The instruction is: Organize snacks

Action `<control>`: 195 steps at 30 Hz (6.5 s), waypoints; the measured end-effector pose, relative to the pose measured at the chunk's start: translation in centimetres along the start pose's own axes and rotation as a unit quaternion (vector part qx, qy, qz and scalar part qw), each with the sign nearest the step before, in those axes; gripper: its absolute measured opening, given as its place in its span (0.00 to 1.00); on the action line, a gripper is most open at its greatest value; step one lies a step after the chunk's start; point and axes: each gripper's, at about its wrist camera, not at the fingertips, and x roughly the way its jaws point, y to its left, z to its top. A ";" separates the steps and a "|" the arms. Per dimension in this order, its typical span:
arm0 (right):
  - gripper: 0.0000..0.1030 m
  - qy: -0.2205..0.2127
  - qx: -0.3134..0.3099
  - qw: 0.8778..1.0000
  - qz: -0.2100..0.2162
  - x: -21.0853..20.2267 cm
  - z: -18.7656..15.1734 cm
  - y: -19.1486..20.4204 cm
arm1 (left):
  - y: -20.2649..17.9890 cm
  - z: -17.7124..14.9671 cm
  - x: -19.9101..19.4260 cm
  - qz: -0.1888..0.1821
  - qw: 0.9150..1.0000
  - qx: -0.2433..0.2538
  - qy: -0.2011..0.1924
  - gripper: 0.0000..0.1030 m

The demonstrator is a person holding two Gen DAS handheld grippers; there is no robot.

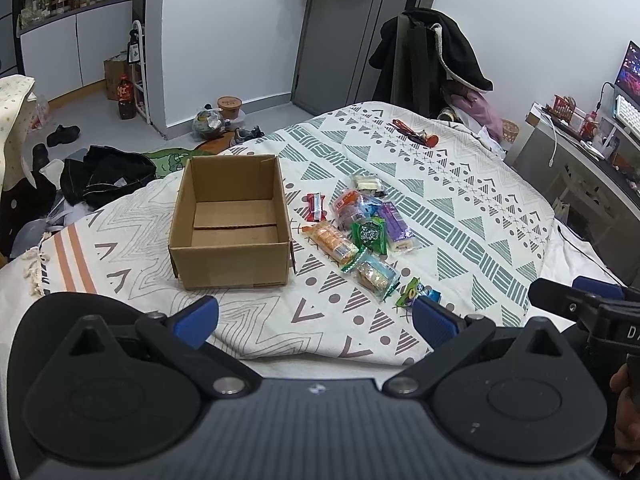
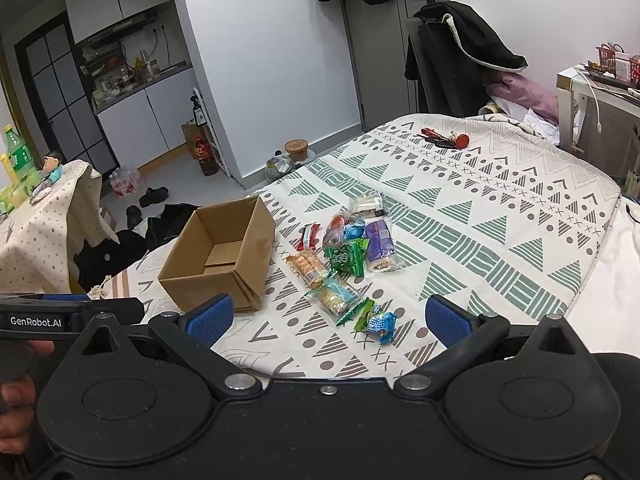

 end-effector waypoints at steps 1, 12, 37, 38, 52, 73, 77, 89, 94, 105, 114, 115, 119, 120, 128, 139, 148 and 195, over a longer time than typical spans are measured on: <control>1.00 0.000 0.000 1.000 0.000 0.0 0.0 0.0 | 0.0 0.0 0.0 0.000 1.000 -0.001 0.000 1.00; 1.00 0.007 -0.004 1.000 0.003 0.3 -0.2 0.4 | 0.1 0.2 0.0 -0.001 1.000 -0.002 -0.002 1.00; 1.00 0.011 -0.008 1.000 0.002 0.8 0.2 0.3 | 0.2 0.1 -0.4 -0.009 1.000 -0.011 -0.006 1.00; 1.00 0.012 -0.004 1.000 0.003 0.9 0.3 0.2 | 0.2 0.3 -0.3 -0.010 1.000 -0.012 -0.006 1.00; 1.00 0.042 0.026 0.999 -0.014 5.3 1.5 -0.7 | 0.1 1.7 3.6 -0.027 0.999 -0.024 -0.003 0.99; 1.00 0.099 0.159 0.981 -0.042 12.7 2.5 -5.2 | -0.3 3.4 12.9 -0.071 0.995 -0.055 0.033 0.97; 1.00 0.105 0.183 0.976 -0.051 13.9 2.1 -5.7 | -0.3 3.6 14.6 -0.073 0.994 -0.063 0.043 0.94; 0.86 0.146 0.277 0.947 -0.066 17.8 -0.4 -8.4 | -1.6 3.4 20.1 -0.076 0.992 -0.072 0.077 0.73; 0.76 0.177 0.311 0.931 -0.067 19.8 -1.5 -9.5 | -2.0 3.0 22.5 -0.073 0.990 -0.073 0.096 0.61; 0.50 0.237 0.341 0.907 -0.067 23.8 -3.4 -10.8 | -3.1 2.4 27.6 -0.062 0.986 -0.067 0.140 0.57; 0.33 0.215 0.362 0.906 -0.050 24.5 -3.3 -11.9 | -4.2 2.4 30.6 -0.064 0.980 -0.067 0.174 0.67; 0.33 0.211 0.363 0.906 -0.050 24.4 -3.2 -12.0 | -4.3 2.4 30.8 -0.064 0.980 -0.068 0.174 0.69; 0.33 0.204 0.363 0.908 -0.051 24.3 -3.1 -12.3 | -5.0 2.3 31.5 -0.060 0.982 -0.065 0.168 0.72; 0.33 0.200 0.363 0.908 -0.052 24.2 -3.1 -12.4 | -5.2 2.3 31.6 -0.058 0.982 -0.065 0.166 0.73; 0.30 0.181 0.360 0.914 -0.043 23.4 -2.8 -12.6 | -6.1 2.1 31.8 -0.048 0.986 -0.060 0.148 0.58; 0.30 0.152 0.349 0.925 -0.019 21.2 -2.3 -12.2 | -5.6 2.5 27.9 -0.063 0.988 -0.077 0.116 0.19; 0.30 0.120 0.314 0.941 0.025 20.0 -0.9 -10.6 | -5.0 3.0 24.1 -0.064 0.992 -0.079 0.080 0.17; 0.31 0.090 0.186 0.956 0.209 24.9 4.4 5.2 | 11.5 7.9 16.9 0.047 0.985 -0.168 0.004 0.28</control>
